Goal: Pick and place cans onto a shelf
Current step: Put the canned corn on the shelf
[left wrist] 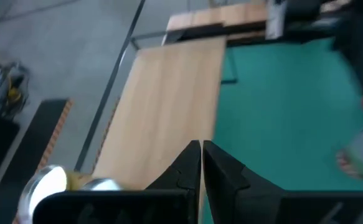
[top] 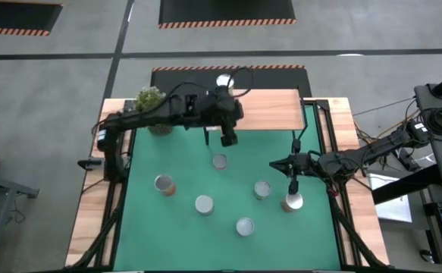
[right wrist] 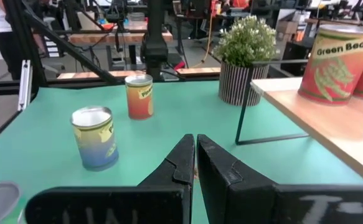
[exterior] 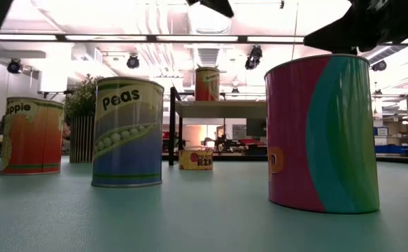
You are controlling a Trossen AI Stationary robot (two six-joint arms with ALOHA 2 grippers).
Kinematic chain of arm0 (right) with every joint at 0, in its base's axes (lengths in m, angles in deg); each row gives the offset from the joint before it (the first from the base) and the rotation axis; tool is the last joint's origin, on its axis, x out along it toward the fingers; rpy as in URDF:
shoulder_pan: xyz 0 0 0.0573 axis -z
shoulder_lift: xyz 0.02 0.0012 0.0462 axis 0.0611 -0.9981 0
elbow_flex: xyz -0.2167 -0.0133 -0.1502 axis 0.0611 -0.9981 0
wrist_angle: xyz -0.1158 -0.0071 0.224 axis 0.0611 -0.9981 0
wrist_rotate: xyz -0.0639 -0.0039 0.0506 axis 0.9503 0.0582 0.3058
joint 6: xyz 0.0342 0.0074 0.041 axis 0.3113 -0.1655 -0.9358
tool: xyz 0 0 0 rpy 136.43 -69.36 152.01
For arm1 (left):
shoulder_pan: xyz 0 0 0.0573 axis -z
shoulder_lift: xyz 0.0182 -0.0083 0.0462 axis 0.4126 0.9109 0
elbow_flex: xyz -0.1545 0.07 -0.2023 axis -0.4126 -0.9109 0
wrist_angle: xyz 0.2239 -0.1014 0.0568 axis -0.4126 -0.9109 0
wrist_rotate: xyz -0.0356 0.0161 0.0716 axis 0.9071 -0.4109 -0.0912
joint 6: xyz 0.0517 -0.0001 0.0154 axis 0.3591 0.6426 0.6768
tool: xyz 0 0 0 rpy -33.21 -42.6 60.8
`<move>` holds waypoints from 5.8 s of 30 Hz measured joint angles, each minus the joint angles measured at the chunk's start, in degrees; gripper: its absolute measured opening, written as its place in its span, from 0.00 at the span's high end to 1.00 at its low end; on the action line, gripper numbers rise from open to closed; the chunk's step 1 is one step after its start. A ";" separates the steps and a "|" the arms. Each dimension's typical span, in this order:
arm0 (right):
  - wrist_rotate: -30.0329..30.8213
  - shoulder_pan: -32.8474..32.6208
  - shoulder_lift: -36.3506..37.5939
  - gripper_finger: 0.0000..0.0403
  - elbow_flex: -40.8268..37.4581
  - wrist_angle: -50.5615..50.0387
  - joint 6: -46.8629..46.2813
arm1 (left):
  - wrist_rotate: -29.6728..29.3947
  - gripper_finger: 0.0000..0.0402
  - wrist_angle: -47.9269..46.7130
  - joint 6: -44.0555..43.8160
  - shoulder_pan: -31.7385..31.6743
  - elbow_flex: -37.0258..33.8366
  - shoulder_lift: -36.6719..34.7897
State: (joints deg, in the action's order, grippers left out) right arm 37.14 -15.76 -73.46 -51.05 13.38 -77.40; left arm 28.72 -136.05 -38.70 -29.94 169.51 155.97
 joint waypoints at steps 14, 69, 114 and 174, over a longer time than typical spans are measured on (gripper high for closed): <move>0.00 0.00 0.02 0.98 0.00 -1.09 -4.64 | -0.01 1.00 32.59 -2.52 10.60 -39.63 -18.65; -12.29 -21.13 -21.46 0.98 38.18 -73.07 -56.65 | -14.60 1.00 60.46 2.00 11.10 -78.36 -43.93; -2.97 -29.98 -30.79 0.10 34.75 -76.63 -59.83 | -14.56 1.00 60.67 1.56 11.11 -78.29 -43.91; -13.23 37.73 -36.83 0.27 78.29 -81.04 3.48 | -14.58 1.00 63.16 11.03 11.10 -78.29 -45.29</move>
State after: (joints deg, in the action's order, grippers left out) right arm 23.91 21.96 -110.29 27.24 -67.66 -73.91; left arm 14.15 -72.89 -27.68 -18.85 91.22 110.68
